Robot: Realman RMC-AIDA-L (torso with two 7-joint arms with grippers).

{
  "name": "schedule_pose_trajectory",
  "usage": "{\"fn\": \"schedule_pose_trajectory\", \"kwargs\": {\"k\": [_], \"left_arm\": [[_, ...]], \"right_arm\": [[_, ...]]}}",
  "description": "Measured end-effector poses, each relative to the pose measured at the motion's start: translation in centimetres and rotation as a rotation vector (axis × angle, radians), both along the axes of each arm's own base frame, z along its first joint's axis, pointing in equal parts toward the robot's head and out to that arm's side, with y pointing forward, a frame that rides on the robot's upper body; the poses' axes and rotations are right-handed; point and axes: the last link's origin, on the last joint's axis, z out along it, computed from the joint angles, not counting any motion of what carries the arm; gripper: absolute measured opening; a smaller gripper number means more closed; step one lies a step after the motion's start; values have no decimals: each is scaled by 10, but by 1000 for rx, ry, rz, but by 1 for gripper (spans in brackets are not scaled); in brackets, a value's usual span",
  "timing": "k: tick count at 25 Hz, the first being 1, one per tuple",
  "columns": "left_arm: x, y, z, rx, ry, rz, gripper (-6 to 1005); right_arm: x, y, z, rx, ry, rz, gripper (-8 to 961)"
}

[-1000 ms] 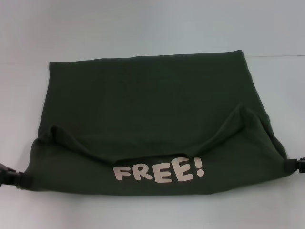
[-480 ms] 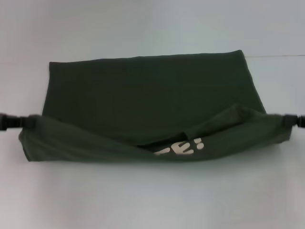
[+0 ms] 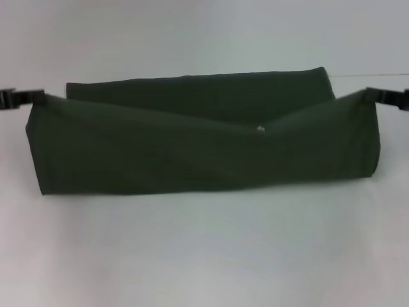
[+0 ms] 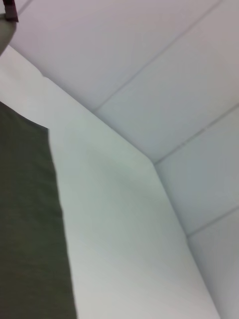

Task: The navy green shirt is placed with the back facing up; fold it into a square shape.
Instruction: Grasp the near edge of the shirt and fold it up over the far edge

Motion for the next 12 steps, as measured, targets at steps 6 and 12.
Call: {"fn": "schedule_pose_trajectory", "kwargs": {"k": [6,12], "left_arm": [[6,27,-12,112,1,-6,67],[9,45,-31,187,56,-2,66]], "right_arm": [[-12,29,-4,108,-9,-36,29],[-20,50,-12,169,-12,-74,29]]}}
